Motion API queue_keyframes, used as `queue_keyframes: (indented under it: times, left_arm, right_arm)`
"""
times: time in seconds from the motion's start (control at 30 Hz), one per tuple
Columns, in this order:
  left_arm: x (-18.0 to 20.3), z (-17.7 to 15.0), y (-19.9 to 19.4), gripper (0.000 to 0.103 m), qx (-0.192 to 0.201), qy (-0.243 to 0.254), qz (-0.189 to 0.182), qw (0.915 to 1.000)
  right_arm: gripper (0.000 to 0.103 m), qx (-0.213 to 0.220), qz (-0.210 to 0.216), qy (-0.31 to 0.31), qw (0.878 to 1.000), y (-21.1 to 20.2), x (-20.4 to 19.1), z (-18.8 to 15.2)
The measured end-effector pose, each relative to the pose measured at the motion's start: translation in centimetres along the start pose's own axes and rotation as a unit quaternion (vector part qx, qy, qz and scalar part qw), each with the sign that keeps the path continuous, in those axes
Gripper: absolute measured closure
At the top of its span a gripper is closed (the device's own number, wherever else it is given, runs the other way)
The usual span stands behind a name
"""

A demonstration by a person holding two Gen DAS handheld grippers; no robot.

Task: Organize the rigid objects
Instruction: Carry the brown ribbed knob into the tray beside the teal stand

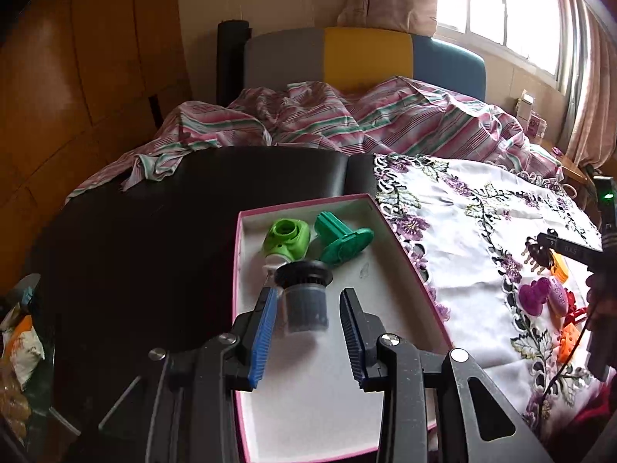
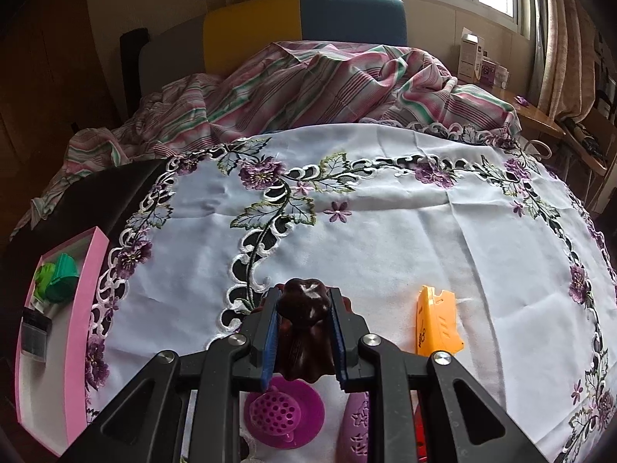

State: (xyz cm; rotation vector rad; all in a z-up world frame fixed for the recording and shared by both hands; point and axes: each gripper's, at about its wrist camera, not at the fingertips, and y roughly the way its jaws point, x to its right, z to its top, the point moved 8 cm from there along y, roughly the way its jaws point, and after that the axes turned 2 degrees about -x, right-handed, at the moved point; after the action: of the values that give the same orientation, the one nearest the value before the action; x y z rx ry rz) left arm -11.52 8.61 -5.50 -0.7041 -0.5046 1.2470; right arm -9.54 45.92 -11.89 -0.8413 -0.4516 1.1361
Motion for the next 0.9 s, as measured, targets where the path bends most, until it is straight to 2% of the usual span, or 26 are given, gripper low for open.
queue_keyframes:
  times: [0.3,0.47,0.67,0.9]
  left_arm:
    - [-1.7,-1.6,-0.3,0.068,-0.009,-0.010,0.012,0.9998]
    - [-2.7,-1.8,-0.7,0.068,-0.008,-0.019,0.017,0.9997]
    - [-3.6,-1.8,-1.6,0.068,0.005,-0.021,0.026,0.9994]
    - [-4.7,-1.7,-2.2,0.068,0.011,-0.026,0.033,0.9991]
  right_arm:
    - [0.081,0.008,0.068,-0.065,0.995,-1.8,-6.3,-0.5]
    - [0.081,-0.001,0.107,-0.111,0.988,-2.8,-12.0,-1.8]
    - [0.081,-0.004,0.160,-0.164,0.973,-4.0,-19.8,-3.0]
    - [0.081,-0.016,0.170,-0.197,0.965,-2.2,-25.6,-3.4]
